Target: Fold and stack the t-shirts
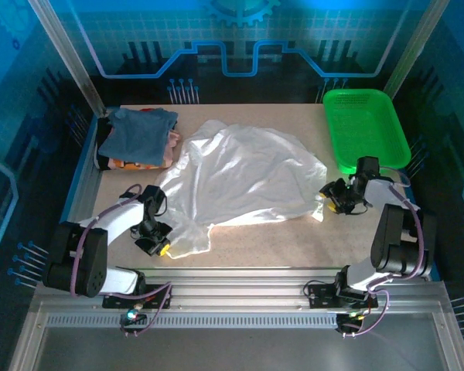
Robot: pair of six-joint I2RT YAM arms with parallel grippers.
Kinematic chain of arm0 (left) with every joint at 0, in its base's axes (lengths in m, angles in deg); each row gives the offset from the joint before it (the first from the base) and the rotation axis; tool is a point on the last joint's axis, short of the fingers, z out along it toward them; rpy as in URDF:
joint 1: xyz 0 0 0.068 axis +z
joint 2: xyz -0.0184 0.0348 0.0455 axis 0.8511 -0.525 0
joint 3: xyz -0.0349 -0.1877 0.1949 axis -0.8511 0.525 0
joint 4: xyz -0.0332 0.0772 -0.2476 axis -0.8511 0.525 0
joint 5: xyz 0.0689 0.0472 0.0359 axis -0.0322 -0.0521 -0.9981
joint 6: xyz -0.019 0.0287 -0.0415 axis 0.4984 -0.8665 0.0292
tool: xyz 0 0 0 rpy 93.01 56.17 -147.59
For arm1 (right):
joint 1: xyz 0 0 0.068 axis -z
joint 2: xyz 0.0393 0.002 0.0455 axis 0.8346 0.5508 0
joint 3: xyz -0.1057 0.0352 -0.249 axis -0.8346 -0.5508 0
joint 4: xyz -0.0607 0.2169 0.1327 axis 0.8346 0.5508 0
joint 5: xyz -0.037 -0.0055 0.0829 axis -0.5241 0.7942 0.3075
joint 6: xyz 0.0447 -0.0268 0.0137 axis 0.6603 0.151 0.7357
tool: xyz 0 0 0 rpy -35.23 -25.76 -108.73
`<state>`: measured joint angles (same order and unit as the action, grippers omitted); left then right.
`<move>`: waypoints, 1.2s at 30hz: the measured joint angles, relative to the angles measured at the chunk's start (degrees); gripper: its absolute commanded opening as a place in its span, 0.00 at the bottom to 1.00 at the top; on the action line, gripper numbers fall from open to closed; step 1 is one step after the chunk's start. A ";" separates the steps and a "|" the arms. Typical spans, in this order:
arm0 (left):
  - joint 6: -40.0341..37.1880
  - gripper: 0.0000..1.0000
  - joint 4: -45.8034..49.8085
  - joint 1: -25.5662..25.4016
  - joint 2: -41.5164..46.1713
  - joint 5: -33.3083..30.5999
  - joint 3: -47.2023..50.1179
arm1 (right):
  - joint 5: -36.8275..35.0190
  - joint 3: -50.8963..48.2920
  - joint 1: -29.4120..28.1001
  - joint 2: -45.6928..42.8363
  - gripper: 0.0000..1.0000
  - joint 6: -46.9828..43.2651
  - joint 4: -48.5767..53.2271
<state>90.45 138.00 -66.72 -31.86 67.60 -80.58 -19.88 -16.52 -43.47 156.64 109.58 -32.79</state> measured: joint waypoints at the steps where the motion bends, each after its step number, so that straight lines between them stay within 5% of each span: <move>1: -0.20 0.00 0.02 0.11 0.00 0.02 0.00 | -0.26 -0.15 -0.07 0.02 0.54 -0.24 -0.17; 7: -1.86 0.00 0.26 1.77 0.00 1.25 0.00 | -2.16 0.79 -2.89 5.81 0.51 -0.28 -2.64; 11: -3.17 0.00 0.31 2.89 0.02 1.97 0.04 | -5.22 6.45 -4.76 11.45 0.16 -0.31 1.79; 15: -4.26 0.00 0.28 3.96 0.55 2.73 0.33 | -9.29 11.72 -6.49 15.23 0.00 -1.03 4.20; 26: -6.38 0.00 -0.15 4.61 1.31 3.39 0.81 | -25.05 25.62 -8.94 15.69 0.01 -12.76 11.02; 36: -8.11 0.00 -0.63 4.92 1.75 4.09 1.22 | -27.58 18.34 -8.92 10.80 0.13 -14.49 11.69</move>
<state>82.34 137.36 -61.80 -30.11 71.68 -79.35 -47.46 1.82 -52.39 167.43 95.09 -21.09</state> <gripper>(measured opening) 0.052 0.093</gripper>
